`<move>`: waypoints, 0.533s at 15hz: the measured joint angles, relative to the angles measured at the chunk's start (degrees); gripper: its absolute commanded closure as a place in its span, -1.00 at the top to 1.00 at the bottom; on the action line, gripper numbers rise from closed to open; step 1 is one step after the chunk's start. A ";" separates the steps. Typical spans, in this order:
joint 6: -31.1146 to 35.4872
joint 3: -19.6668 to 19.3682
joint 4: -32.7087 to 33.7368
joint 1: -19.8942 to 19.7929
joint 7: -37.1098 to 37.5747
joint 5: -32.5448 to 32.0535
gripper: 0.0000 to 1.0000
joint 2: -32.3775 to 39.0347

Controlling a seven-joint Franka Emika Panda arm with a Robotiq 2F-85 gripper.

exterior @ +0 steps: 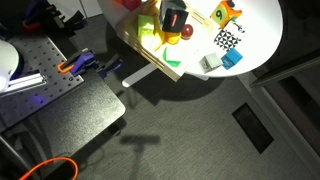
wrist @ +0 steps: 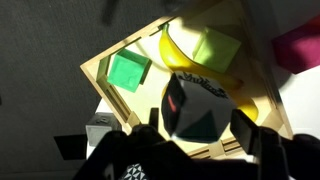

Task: Pick up the block with the letter a on it and put it in the tray

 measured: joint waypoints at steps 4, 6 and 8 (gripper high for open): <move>-0.97 1.38 -0.34 1.53 -0.76 0.24 1.00 -0.24; -2.83 1.97 -0.68 3.10 -3.53 2.23 1.00 -0.74; -5.45 2.43 -0.89 4.63 -7.32 4.85 1.00 -1.62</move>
